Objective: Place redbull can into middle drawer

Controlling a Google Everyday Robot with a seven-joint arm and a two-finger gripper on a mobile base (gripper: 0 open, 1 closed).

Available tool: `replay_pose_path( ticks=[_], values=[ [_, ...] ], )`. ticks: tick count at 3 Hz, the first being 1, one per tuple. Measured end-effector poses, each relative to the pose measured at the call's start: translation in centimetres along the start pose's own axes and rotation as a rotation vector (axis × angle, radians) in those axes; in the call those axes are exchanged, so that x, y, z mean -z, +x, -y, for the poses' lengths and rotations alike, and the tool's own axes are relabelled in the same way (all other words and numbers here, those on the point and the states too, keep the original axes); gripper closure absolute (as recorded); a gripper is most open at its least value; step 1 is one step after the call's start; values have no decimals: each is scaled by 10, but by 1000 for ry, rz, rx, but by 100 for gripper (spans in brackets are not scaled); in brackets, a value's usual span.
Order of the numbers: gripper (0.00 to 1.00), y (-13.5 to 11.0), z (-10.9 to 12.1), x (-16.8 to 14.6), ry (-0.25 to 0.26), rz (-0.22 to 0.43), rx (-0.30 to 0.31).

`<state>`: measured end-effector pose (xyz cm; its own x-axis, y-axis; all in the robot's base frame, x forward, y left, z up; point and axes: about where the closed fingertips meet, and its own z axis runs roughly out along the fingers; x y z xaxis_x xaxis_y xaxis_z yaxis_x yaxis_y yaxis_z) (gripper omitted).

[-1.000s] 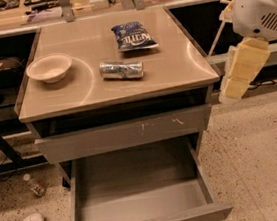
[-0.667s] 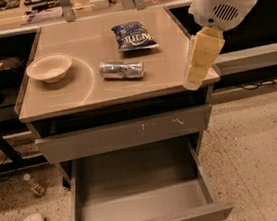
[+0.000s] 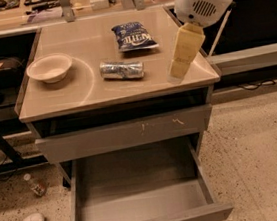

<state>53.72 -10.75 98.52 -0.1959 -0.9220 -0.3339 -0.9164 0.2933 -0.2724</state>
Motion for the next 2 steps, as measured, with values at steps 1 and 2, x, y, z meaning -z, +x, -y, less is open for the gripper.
replay_pose_path(
  ticks=[1,2],
  values=[
    [0,-31,16,-23,-52,36,0],
    [0,-57,22,-54,-114,38,10]
  ],
)
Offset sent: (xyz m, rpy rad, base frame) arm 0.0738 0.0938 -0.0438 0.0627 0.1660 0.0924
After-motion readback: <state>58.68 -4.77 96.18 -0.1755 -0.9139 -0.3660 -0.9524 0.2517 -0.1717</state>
